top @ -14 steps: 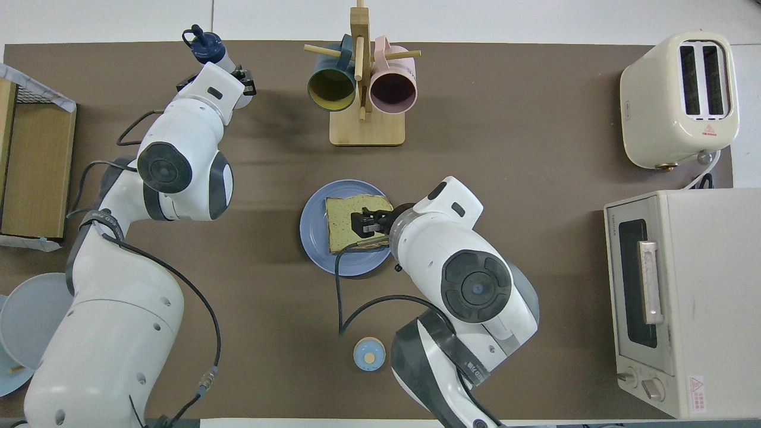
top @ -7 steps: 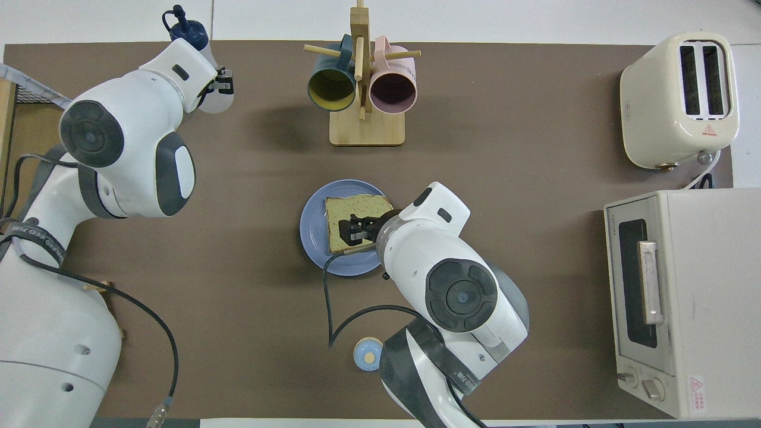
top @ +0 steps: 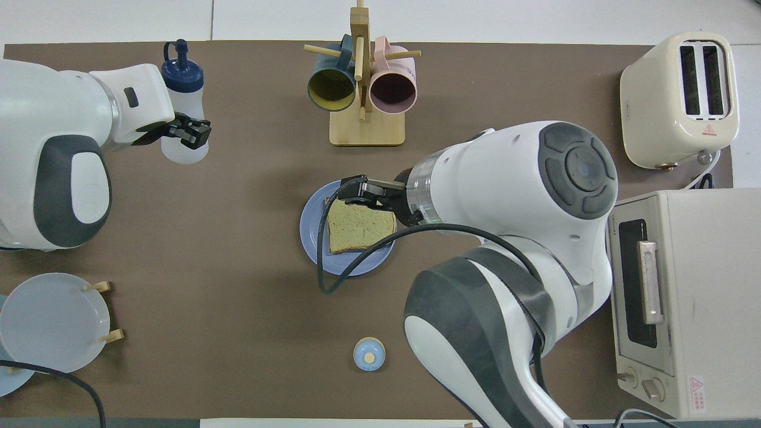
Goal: Put bread on plate and add seasoning
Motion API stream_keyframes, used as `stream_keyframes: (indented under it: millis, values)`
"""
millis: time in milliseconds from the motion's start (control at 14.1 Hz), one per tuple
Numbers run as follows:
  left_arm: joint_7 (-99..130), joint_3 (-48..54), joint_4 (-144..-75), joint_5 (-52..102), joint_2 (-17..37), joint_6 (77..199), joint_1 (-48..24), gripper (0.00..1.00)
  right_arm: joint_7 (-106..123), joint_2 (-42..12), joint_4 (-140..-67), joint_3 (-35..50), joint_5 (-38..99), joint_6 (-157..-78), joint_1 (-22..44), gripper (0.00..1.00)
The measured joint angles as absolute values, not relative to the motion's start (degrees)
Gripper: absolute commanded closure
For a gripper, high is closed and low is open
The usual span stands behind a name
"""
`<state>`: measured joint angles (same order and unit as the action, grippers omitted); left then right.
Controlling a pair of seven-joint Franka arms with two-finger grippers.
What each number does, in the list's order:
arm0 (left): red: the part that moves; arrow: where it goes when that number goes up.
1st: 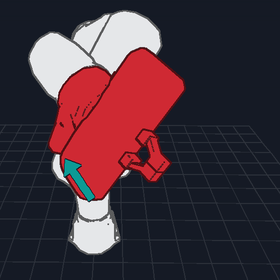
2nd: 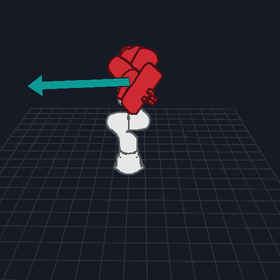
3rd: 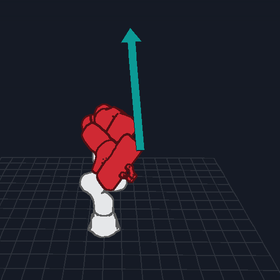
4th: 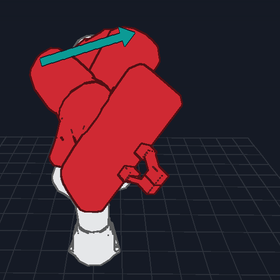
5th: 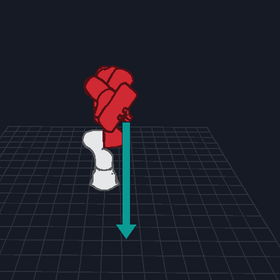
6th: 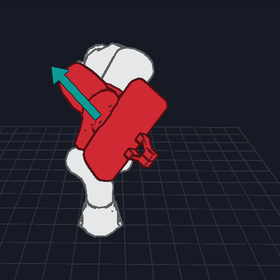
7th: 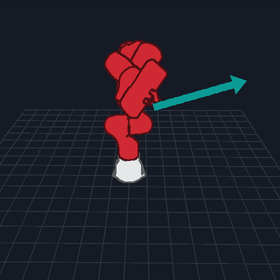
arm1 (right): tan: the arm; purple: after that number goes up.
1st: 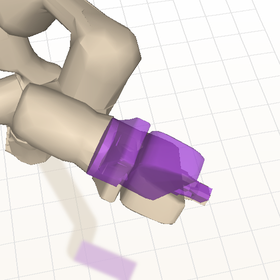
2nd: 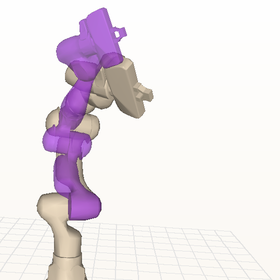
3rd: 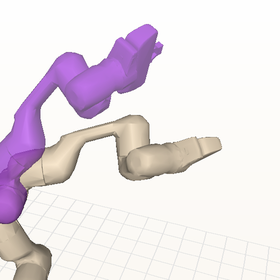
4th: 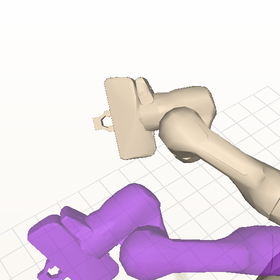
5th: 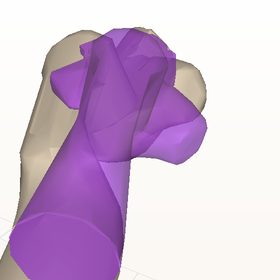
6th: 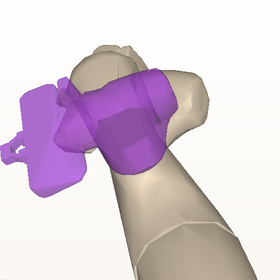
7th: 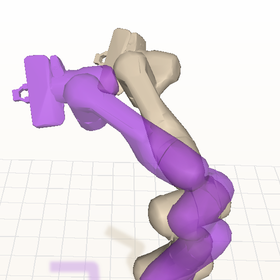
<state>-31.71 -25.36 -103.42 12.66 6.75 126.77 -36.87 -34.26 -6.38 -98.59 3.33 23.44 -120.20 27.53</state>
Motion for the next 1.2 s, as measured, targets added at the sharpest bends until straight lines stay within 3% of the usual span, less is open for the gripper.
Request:
stream_keyframes:
  millis: [425,850,1204]
  values:
    - [-43.5,-24.3,-110.6,12.0,-5.1,114.3,-42.3,1.00,-40.7,-4.3,-99.5,3.8,29.0,-120.0,28.5,0.00]
    - [-52.0,-22.7,-116.1,10.8,-8.9,110.3,-45.5,1.00,-37.6,-2.0,-99.1,3.2,32.8,-118.1,28.0,0.00]
    - [-53.8,-19.9,-117.4,10.7,-10.7,107.1,-45.7,1.00,-37.6,-1.7,-98.6,3.5,33.9,-121.1,28.4,0.33]
